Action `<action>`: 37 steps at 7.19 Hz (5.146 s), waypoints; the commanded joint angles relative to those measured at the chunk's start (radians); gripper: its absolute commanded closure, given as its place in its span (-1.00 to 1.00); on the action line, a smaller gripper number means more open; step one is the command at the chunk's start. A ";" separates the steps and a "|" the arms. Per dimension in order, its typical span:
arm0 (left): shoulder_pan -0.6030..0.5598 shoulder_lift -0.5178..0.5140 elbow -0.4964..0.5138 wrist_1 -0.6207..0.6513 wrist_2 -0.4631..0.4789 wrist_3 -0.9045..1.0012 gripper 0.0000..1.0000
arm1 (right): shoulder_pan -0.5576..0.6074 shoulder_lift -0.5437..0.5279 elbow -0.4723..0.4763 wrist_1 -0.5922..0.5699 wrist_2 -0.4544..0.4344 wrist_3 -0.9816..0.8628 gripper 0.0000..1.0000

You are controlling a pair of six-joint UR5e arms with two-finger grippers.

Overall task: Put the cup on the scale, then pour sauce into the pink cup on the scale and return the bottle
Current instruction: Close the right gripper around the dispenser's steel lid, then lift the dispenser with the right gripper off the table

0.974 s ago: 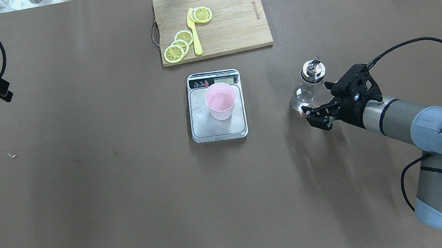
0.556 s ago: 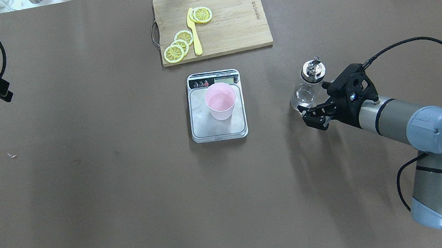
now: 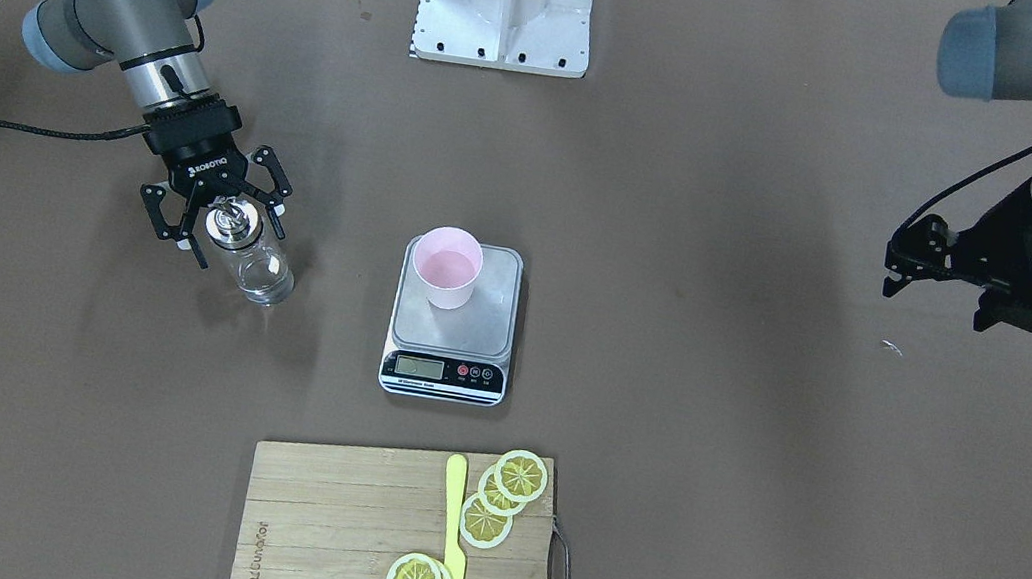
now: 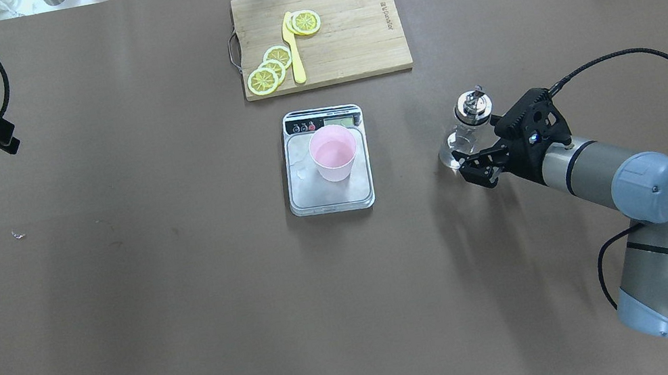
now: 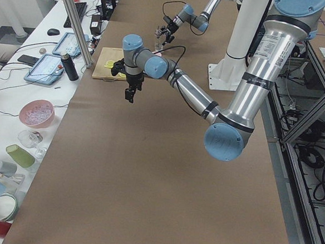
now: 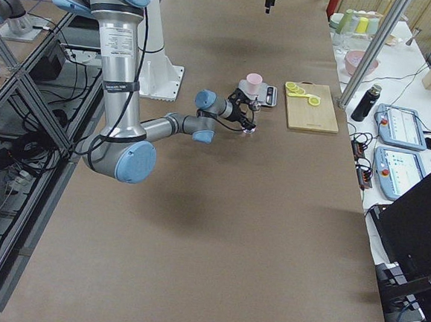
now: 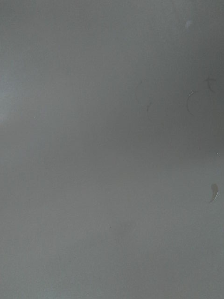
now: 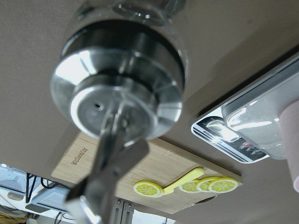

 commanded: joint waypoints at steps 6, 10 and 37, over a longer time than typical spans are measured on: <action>0.000 -0.002 0.000 0.000 0.001 0.000 -0.97 | 0.001 0.040 -0.045 0.006 -0.003 0.003 -0.88; 0.000 -0.003 0.000 0.000 -0.001 -0.002 -0.97 | 0.000 0.045 -0.111 0.155 -0.003 0.000 -0.88; -0.018 0.000 0.008 0.000 0.001 0.039 -0.96 | 0.081 0.089 0.103 -0.281 -0.001 -0.147 0.87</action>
